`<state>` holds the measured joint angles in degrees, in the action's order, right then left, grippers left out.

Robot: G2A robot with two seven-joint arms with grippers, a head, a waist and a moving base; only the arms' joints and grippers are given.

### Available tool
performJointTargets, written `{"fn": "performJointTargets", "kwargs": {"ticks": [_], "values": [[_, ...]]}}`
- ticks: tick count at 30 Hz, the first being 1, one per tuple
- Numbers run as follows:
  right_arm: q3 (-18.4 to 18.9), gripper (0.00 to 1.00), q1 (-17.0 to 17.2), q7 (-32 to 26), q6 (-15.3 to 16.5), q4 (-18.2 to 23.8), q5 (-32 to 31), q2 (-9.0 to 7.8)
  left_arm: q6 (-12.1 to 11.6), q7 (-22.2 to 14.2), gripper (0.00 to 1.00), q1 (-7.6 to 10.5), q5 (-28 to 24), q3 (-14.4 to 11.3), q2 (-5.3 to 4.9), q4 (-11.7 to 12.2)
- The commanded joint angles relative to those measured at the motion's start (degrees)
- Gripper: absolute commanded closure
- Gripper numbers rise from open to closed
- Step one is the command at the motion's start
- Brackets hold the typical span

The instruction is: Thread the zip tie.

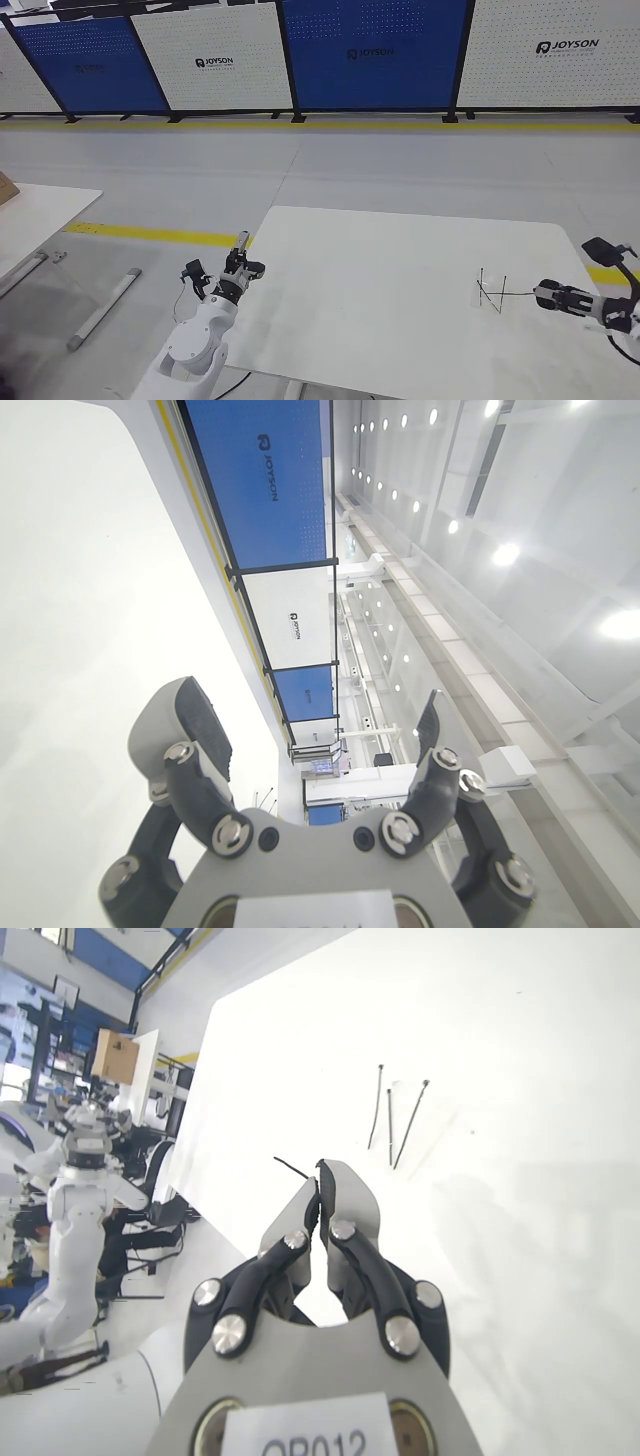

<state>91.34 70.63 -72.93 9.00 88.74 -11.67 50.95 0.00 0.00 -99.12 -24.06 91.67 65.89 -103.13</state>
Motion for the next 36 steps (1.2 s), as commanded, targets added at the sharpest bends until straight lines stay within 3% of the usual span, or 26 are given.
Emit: {"fn": "performJointTargets", "kwargs": {"ticks": [1, 11, 15, 21, 24, 28, 36], "values": [[-0.12, 1.00, 0.07, -0.37, 0.15, 0.15, -0.14, -0.03, 0.00, 0.00, 0.00, 0.00, 0.00, 0.00, 0.00, 0.00], [-0.12, 1.00, 0.07, -0.37, 0.15, 0.15, -0.14, -0.03, 0.00, 0.00, 0.00, 0.00, 0.00, 0.00, 0.00, 0.00], [-0.33, 1.00, 1.26, 3.28, 1.56, 0.88, 0.93, 0.04, 0.00, 0.00, 0.00, 0.00, 0.00, 0.00, 0.00, 0.00], [2.16, 1.00, 5.13, 9.86, 7.95, 5.79, 2.72, -0.13, 0.00, 0.00, 0.00, 0.00, 0.00, 0.00, 0.00, 0.00], [2.05, 1.00, 7.34, 13.45, 10.48, 9.47, -0.18, -0.16, 0.00, 0.00, 0.00, 0.00, 0.00, 0.00, 0.00, 0.00], [-1.44, 1.00, 7.90, 14.84, 8.78, 11.81, -5.45, 0.00, 0.00, 0.00, 0.00, 0.00, 0.00, 0.00, 0.00, 0.00], [-1.44, 1.00, 7.90, 14.84, 8.78, 11.81, -5.45, 0.00, 0.00, 0.00, 0.00, 0.00, 0.00, 0.00, 0.00, 0.00]]}}
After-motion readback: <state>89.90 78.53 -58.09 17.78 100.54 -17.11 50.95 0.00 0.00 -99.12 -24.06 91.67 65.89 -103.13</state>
